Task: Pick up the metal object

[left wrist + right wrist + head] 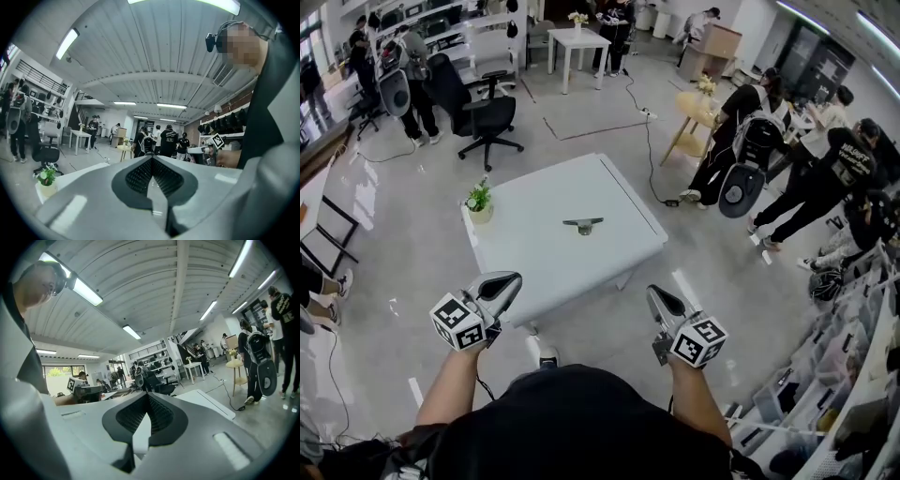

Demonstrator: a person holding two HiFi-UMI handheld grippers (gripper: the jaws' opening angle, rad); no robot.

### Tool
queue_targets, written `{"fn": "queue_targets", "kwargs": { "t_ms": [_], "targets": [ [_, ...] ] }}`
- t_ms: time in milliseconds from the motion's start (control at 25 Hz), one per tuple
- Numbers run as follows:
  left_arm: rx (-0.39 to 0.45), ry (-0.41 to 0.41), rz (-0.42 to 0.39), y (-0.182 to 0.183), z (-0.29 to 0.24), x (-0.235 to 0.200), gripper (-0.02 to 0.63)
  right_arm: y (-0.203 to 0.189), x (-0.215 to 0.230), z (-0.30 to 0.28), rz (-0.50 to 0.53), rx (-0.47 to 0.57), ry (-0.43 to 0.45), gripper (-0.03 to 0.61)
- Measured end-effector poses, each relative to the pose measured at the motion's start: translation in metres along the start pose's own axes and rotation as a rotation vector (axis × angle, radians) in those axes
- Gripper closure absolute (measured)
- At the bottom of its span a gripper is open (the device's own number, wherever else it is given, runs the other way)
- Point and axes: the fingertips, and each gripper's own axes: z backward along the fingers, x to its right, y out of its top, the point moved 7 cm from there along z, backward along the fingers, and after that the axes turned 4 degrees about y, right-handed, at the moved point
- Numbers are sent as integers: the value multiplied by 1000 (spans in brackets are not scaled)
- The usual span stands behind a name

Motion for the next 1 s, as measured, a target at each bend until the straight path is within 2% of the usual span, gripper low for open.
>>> {"fn": "queue_targets", "kwargs": {
  "t_ms": [480,880,1000],
  "targets": [
    [-41,-50,12,12,-29,-77,613,13,8,-59,-7,-7,-63,548],
    [-41,-121,16,16,-56,-103,613,13,12,-77,-8,10,-117,548],
    [-19,-184,31,23,-61,-105,593,16,11,-81,9,37,-120,548]
  ]
}}
